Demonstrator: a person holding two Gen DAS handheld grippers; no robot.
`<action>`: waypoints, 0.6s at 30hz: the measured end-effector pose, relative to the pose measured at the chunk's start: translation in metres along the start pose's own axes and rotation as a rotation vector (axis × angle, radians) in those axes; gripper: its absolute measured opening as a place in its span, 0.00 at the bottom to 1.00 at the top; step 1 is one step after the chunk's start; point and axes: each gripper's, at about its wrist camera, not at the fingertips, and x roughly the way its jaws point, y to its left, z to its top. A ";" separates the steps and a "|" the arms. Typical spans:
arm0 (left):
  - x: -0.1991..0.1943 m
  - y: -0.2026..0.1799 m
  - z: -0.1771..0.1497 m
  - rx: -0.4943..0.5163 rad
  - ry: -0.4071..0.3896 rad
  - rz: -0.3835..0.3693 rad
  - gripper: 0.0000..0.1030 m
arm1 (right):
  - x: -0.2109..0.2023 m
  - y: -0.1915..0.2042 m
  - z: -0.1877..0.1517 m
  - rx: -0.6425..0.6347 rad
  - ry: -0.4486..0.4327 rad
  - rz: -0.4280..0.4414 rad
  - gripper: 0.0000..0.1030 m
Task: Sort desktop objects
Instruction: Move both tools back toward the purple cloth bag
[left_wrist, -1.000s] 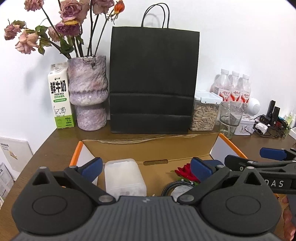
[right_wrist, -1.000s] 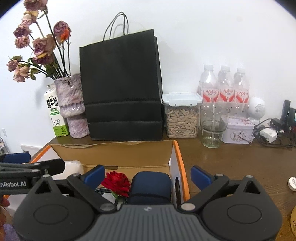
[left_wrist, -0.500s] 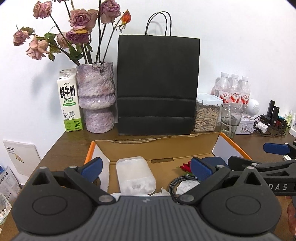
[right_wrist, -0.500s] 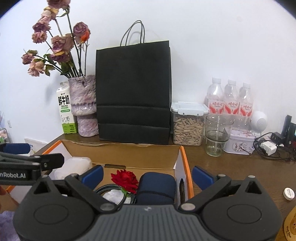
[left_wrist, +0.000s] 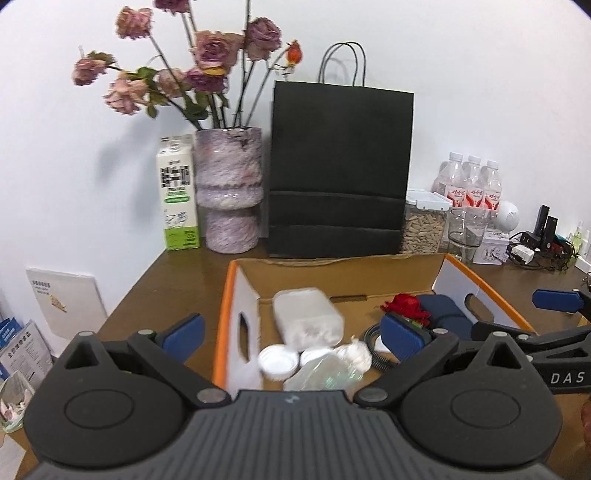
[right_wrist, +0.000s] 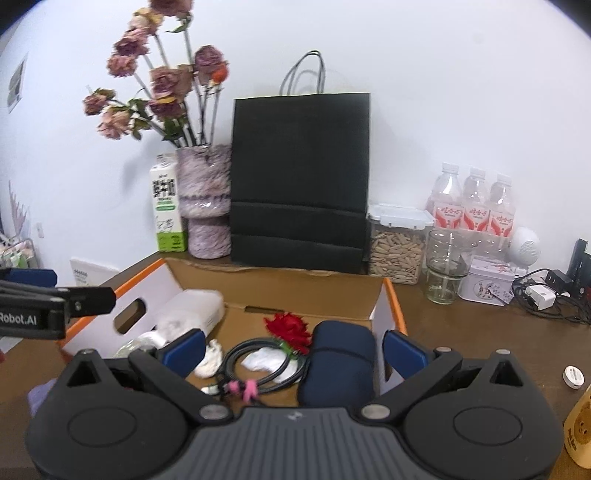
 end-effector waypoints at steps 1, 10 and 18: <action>-0.005 0.004 -0.003 -0.001 -0.002 0.005 1.00 | -0.003 0.004 -0.003 -0.005 0.002 0.007 1.00; -0.046 0.036 -0.041 -0.009 -0.013 0.044 1.00 | -0.030 0.042 -0.026 -0.033 0.036 0.106 1.00; -0.066 0.066 -0.070 -0.042 0.015 0.069 1.00 | -0.031 0.080 -0.044 -0.042 0.086 0.204 1.00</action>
